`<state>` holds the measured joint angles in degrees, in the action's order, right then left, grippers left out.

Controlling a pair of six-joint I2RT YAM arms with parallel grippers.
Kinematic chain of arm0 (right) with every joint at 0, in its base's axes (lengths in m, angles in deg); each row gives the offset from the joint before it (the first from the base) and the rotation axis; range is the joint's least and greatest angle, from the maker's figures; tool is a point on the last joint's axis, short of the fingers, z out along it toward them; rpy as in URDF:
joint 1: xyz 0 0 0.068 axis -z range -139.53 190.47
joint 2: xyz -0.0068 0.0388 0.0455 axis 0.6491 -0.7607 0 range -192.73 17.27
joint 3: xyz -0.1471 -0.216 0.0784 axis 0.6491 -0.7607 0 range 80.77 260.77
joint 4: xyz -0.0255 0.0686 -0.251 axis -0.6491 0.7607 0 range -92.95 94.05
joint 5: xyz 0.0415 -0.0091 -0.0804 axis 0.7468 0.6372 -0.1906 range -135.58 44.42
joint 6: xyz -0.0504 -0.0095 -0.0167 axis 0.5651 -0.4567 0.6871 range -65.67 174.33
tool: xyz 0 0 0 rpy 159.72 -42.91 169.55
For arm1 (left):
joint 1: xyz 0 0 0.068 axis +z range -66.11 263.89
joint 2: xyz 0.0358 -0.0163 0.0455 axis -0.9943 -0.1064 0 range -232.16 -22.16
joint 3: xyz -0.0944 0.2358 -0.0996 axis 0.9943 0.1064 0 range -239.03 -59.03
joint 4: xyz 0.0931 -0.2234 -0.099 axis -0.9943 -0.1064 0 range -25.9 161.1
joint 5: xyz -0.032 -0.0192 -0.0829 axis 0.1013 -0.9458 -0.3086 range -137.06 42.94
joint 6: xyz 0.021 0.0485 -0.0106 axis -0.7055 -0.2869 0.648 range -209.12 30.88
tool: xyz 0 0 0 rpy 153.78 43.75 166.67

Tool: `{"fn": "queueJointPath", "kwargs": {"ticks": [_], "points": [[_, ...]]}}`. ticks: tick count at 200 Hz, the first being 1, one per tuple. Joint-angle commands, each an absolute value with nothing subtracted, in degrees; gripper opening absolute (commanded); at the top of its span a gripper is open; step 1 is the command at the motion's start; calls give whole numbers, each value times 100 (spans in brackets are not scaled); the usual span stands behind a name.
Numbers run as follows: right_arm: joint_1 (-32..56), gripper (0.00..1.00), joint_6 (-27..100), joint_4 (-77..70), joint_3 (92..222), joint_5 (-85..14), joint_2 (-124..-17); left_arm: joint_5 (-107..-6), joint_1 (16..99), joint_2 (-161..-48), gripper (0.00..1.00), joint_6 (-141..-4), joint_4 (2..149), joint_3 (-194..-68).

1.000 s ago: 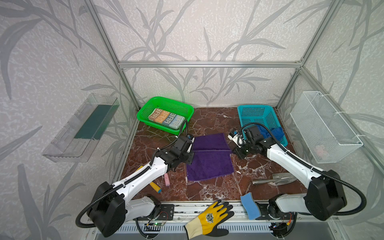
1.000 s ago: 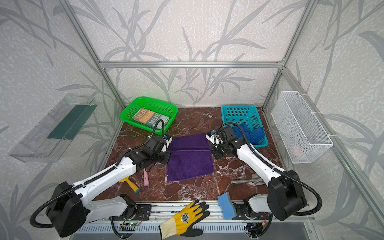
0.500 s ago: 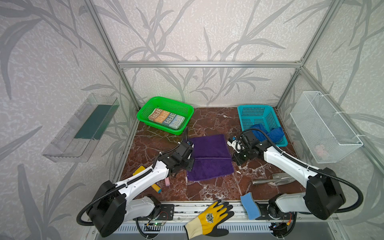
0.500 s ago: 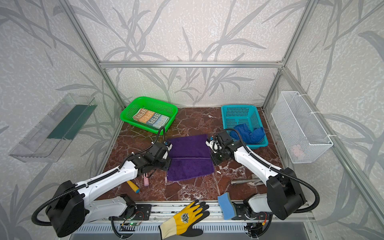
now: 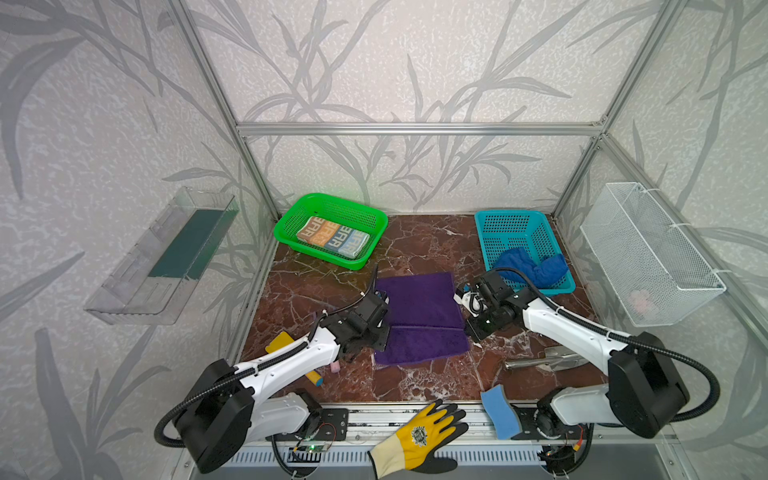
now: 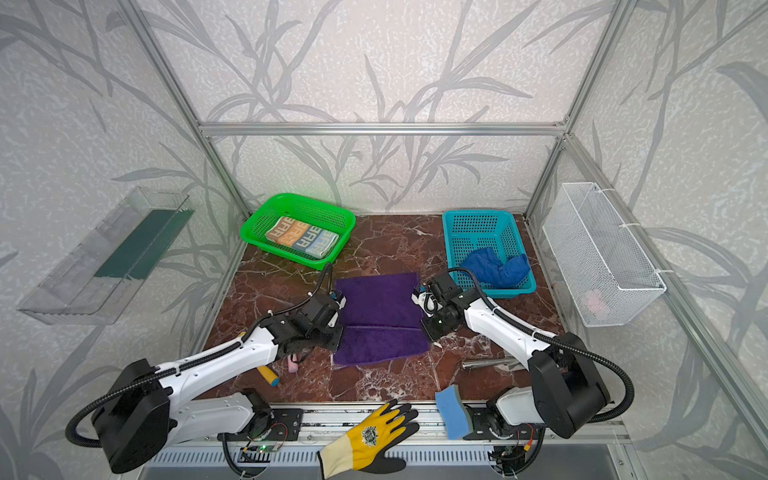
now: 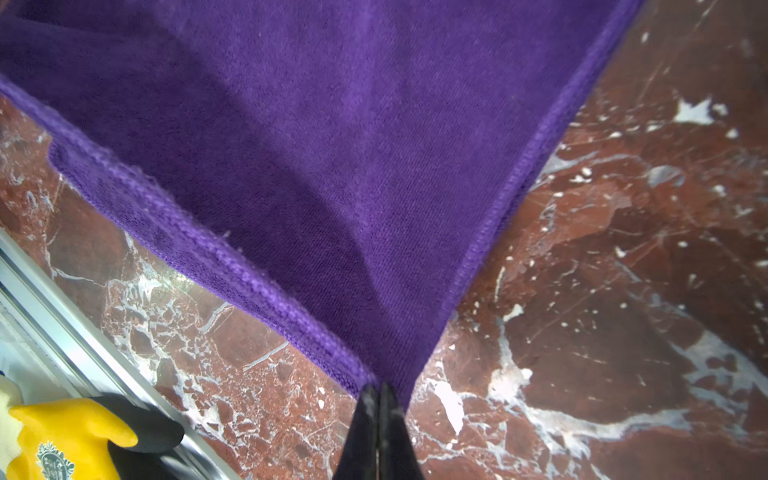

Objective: Fold and stack the towels
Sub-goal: 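Press the folded edge down and open both grippers on the towel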

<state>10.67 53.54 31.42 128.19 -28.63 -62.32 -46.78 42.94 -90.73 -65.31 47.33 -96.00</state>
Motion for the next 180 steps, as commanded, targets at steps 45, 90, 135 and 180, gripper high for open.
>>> {"fn": "queueJointPath", "kwargs": {"ticks": [45, 90, 135, 180], "points": [[1019, 0, 5348, 3307, 12955, -2905, -6034, -4305, 4207, -8485, 0, -6382, 4466, -9673], [1004, 0, 5356, 3412, 12964, -2896, -5810, -4362, 4126, -8289, 0, -6304, 4383, -9638], [920, 0, 5312, 3557, 12935, -2840, -5764, -4361, 3914, -8385, 0, -6202, 4320, -9604], [859, 0, 5164, 3399, 12759, -2805, -6039, -4401, 3741, -8556, 0, -6059, 4439, -9391]]}}
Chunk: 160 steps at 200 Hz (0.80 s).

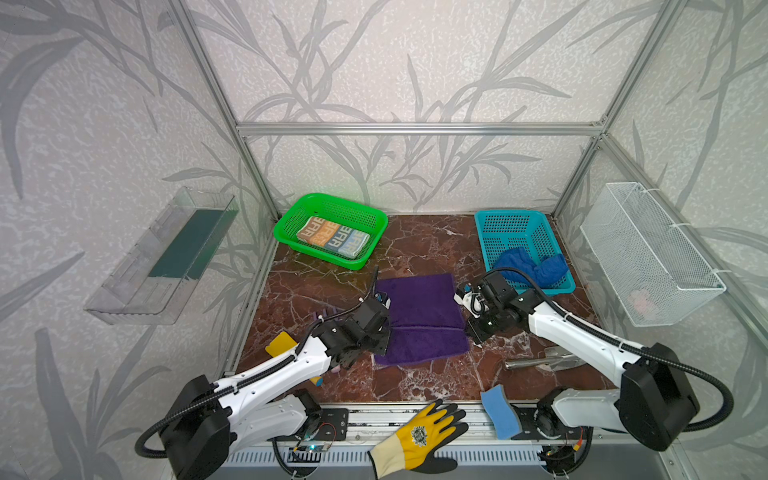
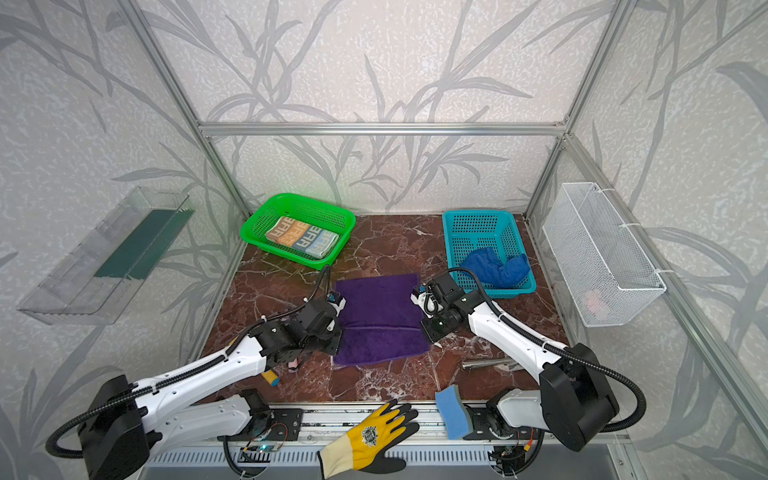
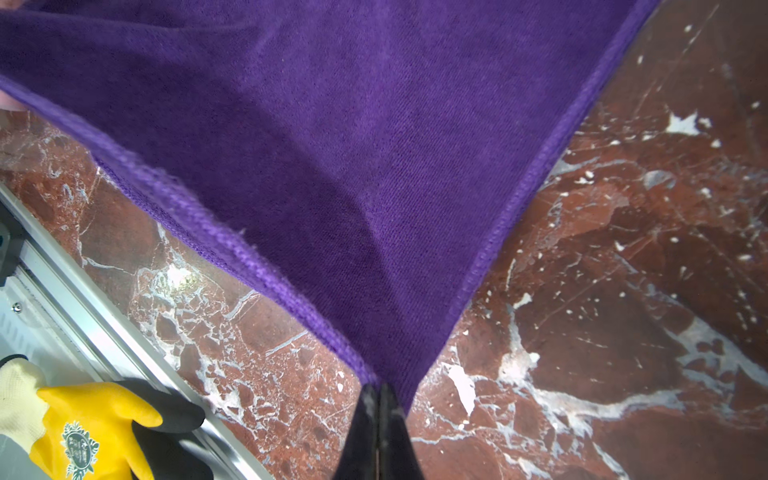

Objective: Fold and stack the towels
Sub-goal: 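Press the folded edge down and open both grippers on the towel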

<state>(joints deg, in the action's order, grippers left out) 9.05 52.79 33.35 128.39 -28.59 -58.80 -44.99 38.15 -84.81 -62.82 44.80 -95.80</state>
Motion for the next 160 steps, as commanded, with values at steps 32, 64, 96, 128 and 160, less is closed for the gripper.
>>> {"fn": "queueJointPath", "kwargs": {"ticks": [32, 64, 96, 128, 160], "points": [[829, 0, 5086, 3375, 12764, -2763, -6325, -4510, 3722, -8765, 0, -5984, 4604, -9182], [815, 0, 4988, 3309, 12700, -2756, -6596, -4537, 3722, -8954, 0, -5888, 4677, -9046], [809, 0, 4941, 3225, 12716, -2695, -6935, -4584, 3722, -9133, 0, -5827, 4790, -8938], [809, 0, 4962, 3276, 12849, -2655, -7229, -4686, 3722, -9369, 0, -5840, 4899, -8920], [800, 12, 4976, 3281, 12867, -2601, -7253, -4762, 3714, -9381, 25, -5800, 4929, -8909]]}}
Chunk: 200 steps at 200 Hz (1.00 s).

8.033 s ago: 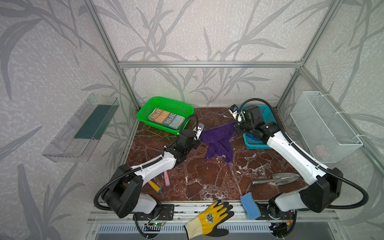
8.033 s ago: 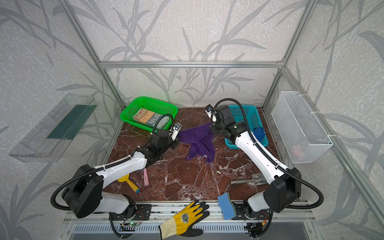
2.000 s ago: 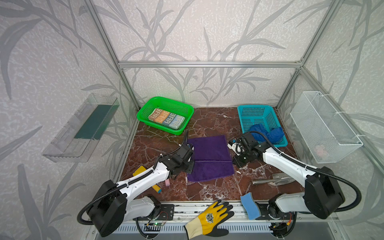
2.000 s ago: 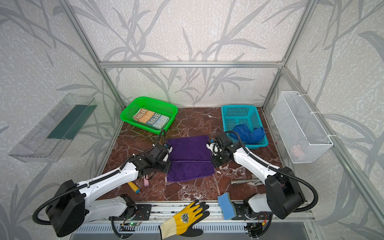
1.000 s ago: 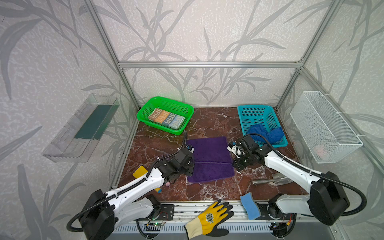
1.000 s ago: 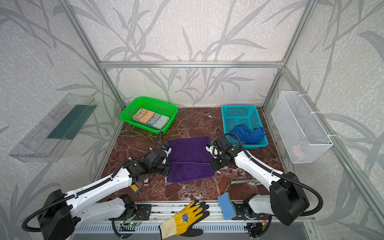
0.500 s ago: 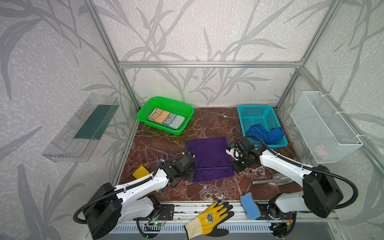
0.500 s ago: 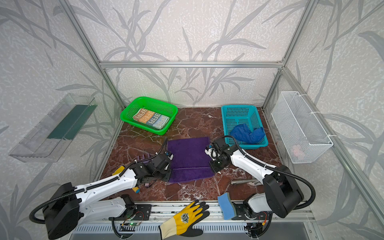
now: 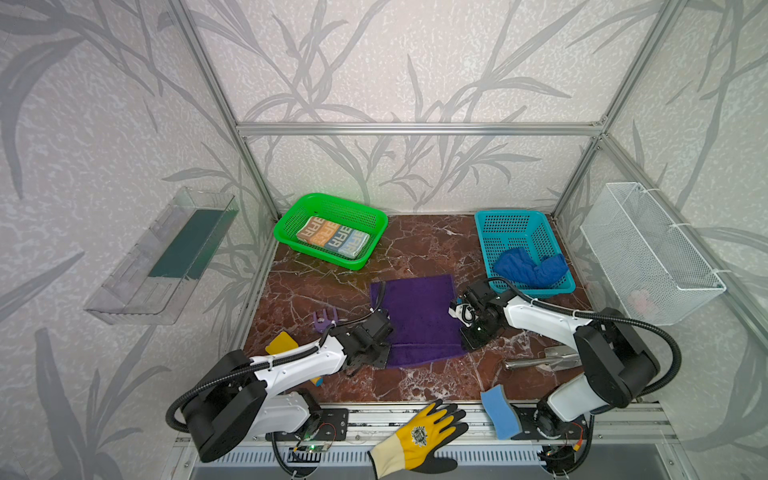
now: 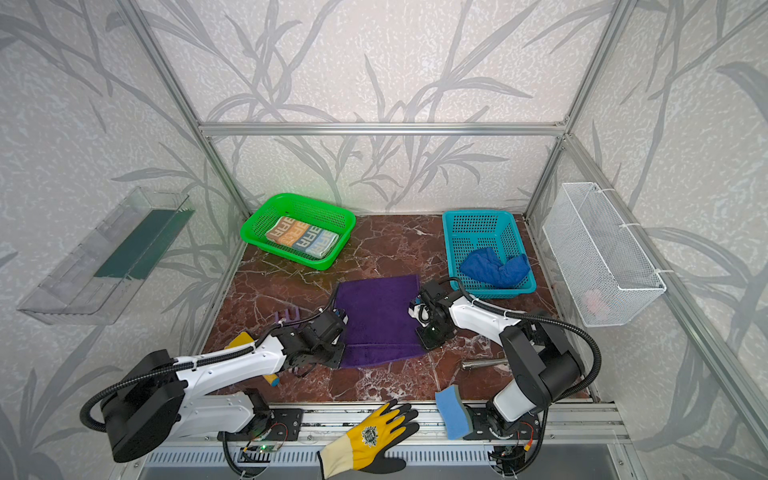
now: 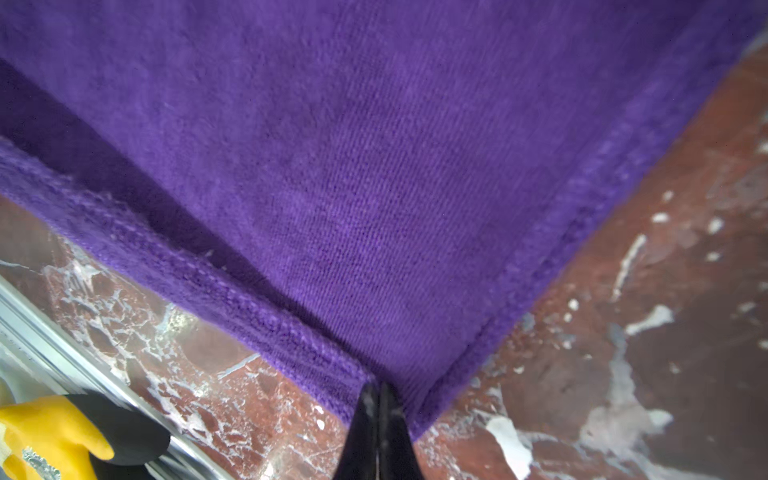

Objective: Fold and stack the towels
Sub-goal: 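Press the folded edge down and open both grippers on the towel, then raise both open grippers and draw them back from the folded towel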

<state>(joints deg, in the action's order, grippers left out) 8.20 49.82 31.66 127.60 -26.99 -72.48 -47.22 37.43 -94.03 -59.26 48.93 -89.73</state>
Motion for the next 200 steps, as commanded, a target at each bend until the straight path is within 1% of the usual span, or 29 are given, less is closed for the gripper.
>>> {"fn": "queueJointPath", "kwargs": {"ticks": [1, 12, 25, 26, 28, 29, 30, 31, 32, 34, 36, 60, 86, 117, 128, 134, 141, 145, 150, 170, 189, 200], "points": [[798, 12, 4976, 3282, 12867, -2599, -7254, -4765, 3714, -9367, 26, -5800, 4934, -8905], [798, 19, 5001, 3336, 12858, -2556, -7208, -4791, 3713, -9266, 35, -5771, 4944, -8880], [799, 27, 5019, 3399, 12858, -2572, -7092, -4849, 3713, -9083, 42, -5746, 4928, -8844], [802, 27, 5015, 3398, 12858, -2572, -7081, -4852, 3713, -9073, 44, -5747, 4925, -8837], [801, 28, 5019, 3404, 12854, -2567, -7062, -4854, 3709, -9030, 52, -5748, 4912, -8831], [798, 28, 5020, 3404, 12852, -2561, -7049, -4855, 3711, -9011, 57, -5744, 4908, -8830], [797, 29, 5024, 3409, 12851, -2553, -7033, -4859, 3712, -8997, 65, -5742, 4897, -8830], [800, 29, 5027, 3412, 12850, -2545, -7021, -4862, 3708, -8973, 72, -5741, 4892, -8830], [802, 29, 5032, 3413, 12850, -2536, -7011, -4867, 3711, -8960, 76, -5740, 4885, -8830], [797, 30, 5043, 3421, 12850, -2519, -6981, -4871, 3713, -8921, 79, -5737, 4869, -8825], [802, 30, 5048, 3433, 12852, -2502, -6954, -4875, 3713, -8884, 80, -5739, 4858, -8817], [797, 34, 5051, 3528, 12884, -2497, -6627, -4887, 3709, -8322, 82, -5689, 4732, -8712], [798, 34, 5016, 3631, 12972, -2537, -6293, -4817, 3709, -7611, 81, -5626, 4798, -8523], [804, 35, 4916, 3488, 12925, -2589, -6010, -4477, 3722, -6828, 81, -5468, 5114, -8173], [804, 35, 4859, 3374, 12902, -2667, -6010, -4258, 3722, -6634, 85, -5370, 5158, -8097], [803, 35, 4830, 3312, 12887, -2663, -6036, -4132, 3722, -6575, 87, -5324, 5177, -8075], [798, 34, 4777, 3199, 12869, -2650, -6095, -4033, 3722, -6520, 94, -5289, 5193, -8052], [798, 34, 4747, 3140, 12852, -2651, -6138, -3978, 3722, -6513, 95, -5276, 5199, -8048], [797, 34, 4699, 3062, 12843, -2651, -6195, -3911, 3722, -6505, 99, -5258, 5203, -8048], [791, 34, 4560, 2780, 12841, -2705, -6394, -3682, 3731, -6568, 99, -5149, 5267, -8064], [795, 34, 4633, 2654, 13032, -2858, -6485, -3148, 3735, -6715, 99, -4955, 5256, -8172], [791, 35, 4751, 2653, 13202, -3031, -6516, -2994, 3780, -6845, 99, -5109, 5287, -8296]]}}
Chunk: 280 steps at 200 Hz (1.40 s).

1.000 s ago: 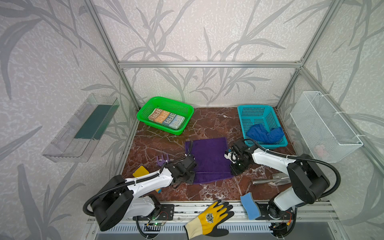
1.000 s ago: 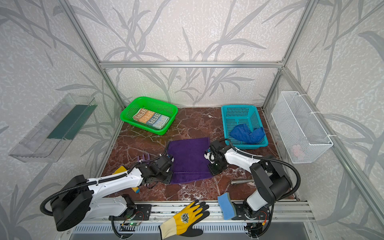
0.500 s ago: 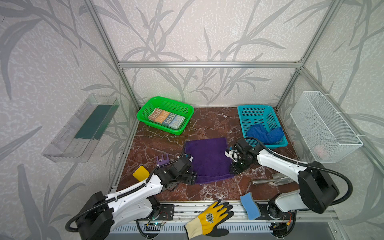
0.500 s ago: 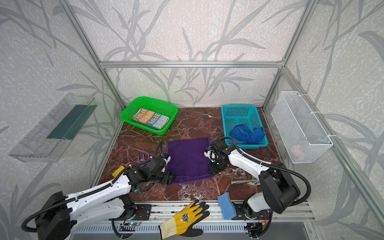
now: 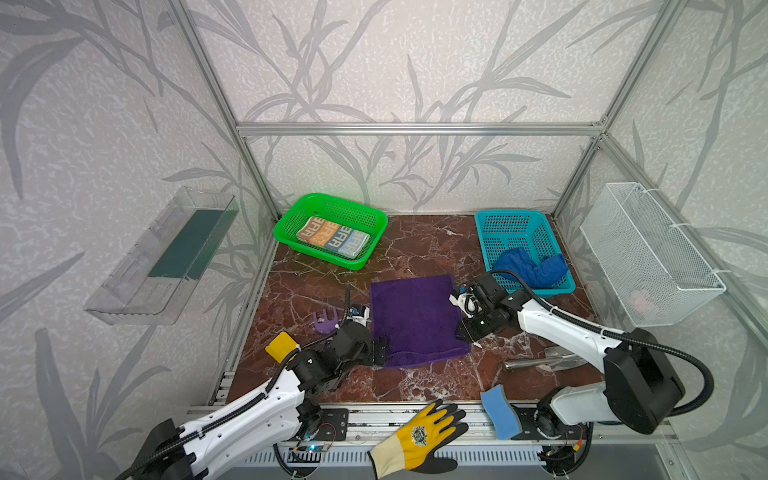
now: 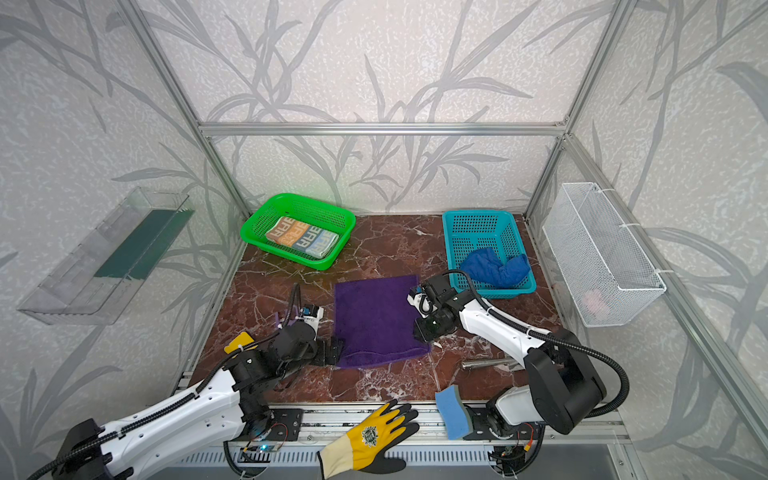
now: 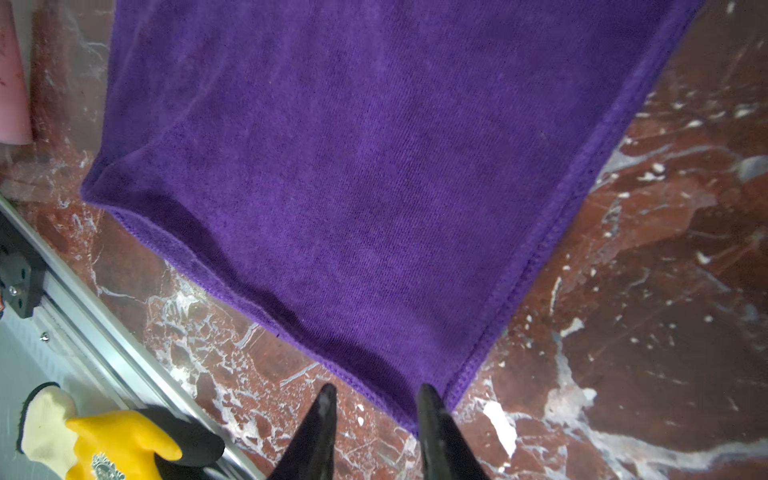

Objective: Fold and stack the towels
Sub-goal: 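Raise both open grippers and draw them back from the folded towel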

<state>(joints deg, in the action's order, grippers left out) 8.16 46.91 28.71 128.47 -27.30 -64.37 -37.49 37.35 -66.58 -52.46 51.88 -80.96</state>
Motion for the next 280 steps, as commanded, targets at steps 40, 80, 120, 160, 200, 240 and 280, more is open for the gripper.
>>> {"fn": "queueJointPath", "kwargs": {"ticks": [40, 80, 120, 160, 200, 240, 280], "points": [[828, 35, 5581, 2795, 14021, -3432, -6890, -3561, 4381, -7979, 99, -6367, 5118, -9373], [1071, 35, 6271, 3084, 14955, -3502, -7520, -4868, 5293, -9211, 94, -7237, 5161, -10386], [1285, 36, 7130, 3054, 15524, -3240, -7984, -5251, 5680, -10725, 84, -7896, 4177, -11871], [1420, 36, 7749, 3154, 16084, -3242, -8476, -5400, 6062, -12151, 78, -8197, 3338, -13233], [1533, 35, 8074, 3411, 16672, -3524, -9082, -5041, 6244, -13228, 72, -8469, 2801, -14310], [1547, 34, 8337, 3658, 17265, -3951, -9817, -4533, 6271, -13747, 63, -8800, 2584, -14814], [1560, 34, 8473, 3714, 17582, -4179, -10335, -4485, 6280, -13927, 59, -9063, 2547, -14871]]}}
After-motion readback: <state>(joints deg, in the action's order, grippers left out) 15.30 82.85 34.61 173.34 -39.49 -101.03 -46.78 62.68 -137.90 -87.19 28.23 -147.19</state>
